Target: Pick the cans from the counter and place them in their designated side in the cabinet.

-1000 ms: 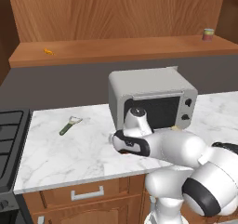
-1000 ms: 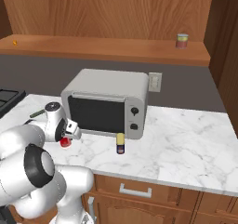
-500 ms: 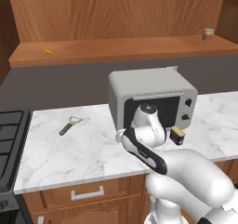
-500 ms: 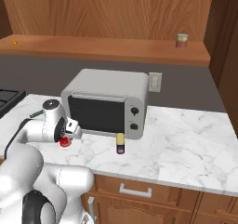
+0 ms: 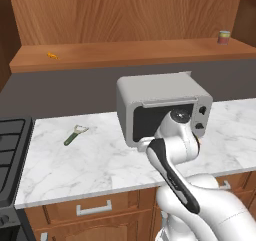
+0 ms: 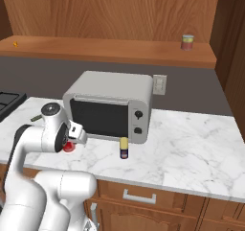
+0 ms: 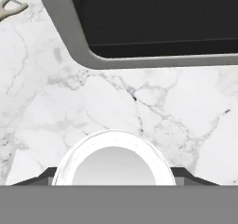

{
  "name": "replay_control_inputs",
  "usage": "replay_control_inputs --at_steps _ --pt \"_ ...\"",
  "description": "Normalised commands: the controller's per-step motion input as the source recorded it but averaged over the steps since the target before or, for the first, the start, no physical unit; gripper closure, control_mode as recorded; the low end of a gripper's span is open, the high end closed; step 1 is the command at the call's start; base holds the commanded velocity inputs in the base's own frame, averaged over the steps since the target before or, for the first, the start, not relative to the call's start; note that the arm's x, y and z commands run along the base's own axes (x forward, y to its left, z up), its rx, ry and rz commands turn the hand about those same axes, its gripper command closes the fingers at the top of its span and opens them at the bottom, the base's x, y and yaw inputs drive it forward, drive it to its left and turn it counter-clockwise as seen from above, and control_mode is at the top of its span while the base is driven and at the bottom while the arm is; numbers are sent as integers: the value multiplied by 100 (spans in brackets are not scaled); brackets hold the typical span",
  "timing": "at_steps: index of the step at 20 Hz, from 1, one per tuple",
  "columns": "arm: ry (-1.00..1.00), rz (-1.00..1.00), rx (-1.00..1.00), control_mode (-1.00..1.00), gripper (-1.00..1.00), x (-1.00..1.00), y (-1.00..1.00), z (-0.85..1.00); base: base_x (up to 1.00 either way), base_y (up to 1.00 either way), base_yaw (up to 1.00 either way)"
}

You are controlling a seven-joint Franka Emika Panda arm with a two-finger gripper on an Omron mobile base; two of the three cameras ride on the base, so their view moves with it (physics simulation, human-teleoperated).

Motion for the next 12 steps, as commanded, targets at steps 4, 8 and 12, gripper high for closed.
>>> replay_control_inputs --at_steps 4,8,12 --pt "-5 1 0 -100 100 -30 -23 55 0 0 0" --pt "-5 1 0 -100 100 -27 -21 58 0 0 0" --pt "-3 1 0 -100 100 -25 -18 60 0 0 0"
